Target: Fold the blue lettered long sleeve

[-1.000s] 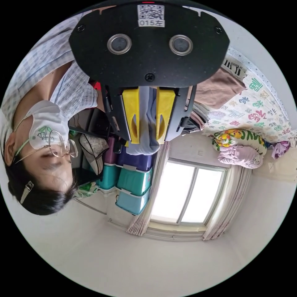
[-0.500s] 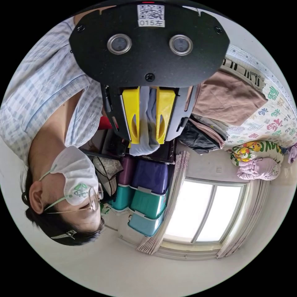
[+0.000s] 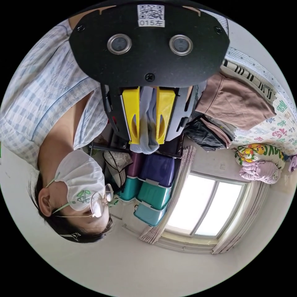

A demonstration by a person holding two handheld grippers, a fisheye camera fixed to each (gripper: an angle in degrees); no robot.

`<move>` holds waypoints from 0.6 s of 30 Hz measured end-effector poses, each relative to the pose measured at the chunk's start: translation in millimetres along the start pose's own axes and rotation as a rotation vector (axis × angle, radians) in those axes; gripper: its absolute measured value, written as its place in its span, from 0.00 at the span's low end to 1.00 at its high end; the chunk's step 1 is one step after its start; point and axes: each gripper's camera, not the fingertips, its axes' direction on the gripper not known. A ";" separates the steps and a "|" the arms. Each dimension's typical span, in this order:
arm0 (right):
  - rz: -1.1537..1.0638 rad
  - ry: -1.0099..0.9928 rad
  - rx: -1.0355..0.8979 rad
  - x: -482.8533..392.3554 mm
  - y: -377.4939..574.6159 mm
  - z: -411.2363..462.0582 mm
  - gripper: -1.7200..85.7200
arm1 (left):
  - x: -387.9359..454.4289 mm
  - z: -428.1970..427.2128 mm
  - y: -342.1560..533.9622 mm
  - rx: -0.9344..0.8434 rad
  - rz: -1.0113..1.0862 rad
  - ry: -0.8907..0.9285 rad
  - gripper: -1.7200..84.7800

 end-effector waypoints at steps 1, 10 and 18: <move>-0.002 0.001 0.004 -4.9 -1.6 0.4 0.17 | 0.8 -0.6 3.9 0.009 -0.003 0.008 0.11; -0.031 0.049 0.031 -64.2 -20.1 22.4 0.16 | 5.9 2.3 20.2 0.037 0.014 0.018 0.11; -0.028 0.099 0.009 -69.1 -43.2 57.2 0.16 | -11.2 25.8 21.1 0.028 0.004 0.008 0.11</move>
